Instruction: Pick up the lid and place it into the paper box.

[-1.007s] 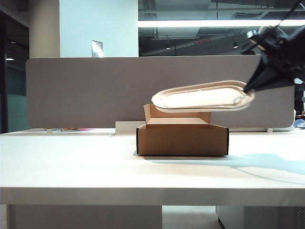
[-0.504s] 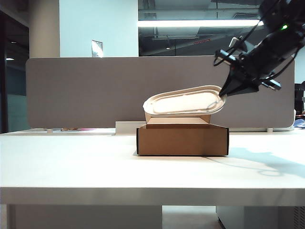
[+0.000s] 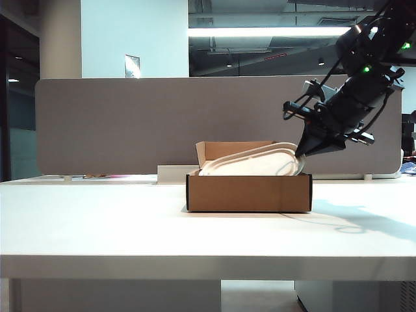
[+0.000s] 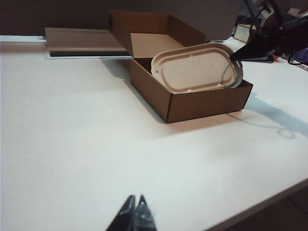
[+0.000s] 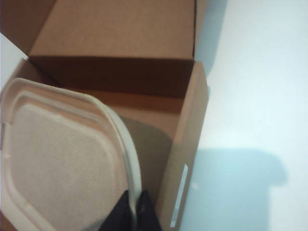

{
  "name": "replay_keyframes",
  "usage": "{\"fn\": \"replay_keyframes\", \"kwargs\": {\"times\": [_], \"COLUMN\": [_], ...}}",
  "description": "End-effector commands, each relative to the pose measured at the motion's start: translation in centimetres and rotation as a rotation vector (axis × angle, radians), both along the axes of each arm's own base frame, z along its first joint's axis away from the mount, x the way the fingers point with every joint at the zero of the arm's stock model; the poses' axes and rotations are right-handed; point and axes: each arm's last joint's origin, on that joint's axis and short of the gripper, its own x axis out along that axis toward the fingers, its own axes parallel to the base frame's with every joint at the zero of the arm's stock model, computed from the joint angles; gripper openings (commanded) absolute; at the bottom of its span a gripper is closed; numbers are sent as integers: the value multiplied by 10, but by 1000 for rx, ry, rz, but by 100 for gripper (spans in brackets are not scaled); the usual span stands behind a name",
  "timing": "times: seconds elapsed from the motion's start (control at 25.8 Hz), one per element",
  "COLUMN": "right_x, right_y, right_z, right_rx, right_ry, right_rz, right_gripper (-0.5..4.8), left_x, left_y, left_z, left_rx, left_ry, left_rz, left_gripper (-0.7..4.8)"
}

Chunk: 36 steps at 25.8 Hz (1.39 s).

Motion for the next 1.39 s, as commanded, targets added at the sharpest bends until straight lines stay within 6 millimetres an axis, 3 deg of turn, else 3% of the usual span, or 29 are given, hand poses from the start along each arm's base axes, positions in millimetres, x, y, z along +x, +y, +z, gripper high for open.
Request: {"fn": "replay_keyframes", "kwargs": {"times": [0.04, 0.27, 0.54, 0.58, 0.66, 0.81, 0.85, 1.01, 1.39], "right_x": [1, 0, -13, -16, -23, -36, -43, -69, -154], "right_y": [0, 2, -8, -13, -21, -42, -50, -63, -65], "right_z": [5, 10, 44, 50, 60, 72, 74, 71, 49], "right_rx": [2, 34, 40, 38, 24, -10, -34, -80, -102], "right_ry": [-24, -31, -96, -101, -96, -56, -32, -11, -157], "right_rz": [1, 47, 28, 13, -23, -87, -97, -119, -199], "right_gripper": [197, 302, 305, 298, 234, 11, -8, -8, -8], "left_x": [0, 0, 0, 0, 0, 0, 0, 1, 1], "left_y": [0, 0, 0, 0, 0, 0, 0, 2, 2], "left_z": [2, 2, 2, 2, 2, 2, 2, 2, 2], "left_rx": [3, 3, 4, 4, 4, 4, 5, 8, 10], "left_ry": [-18, -18, -19, -19, -19, -19, -19, -18, -18], "left_rz": [-4, 2, 2, 2, 2, 3, 18, 64, 88], "left_gripper": [-5, -5, -5, -5, -5, -5, -5, -5, -5]}}
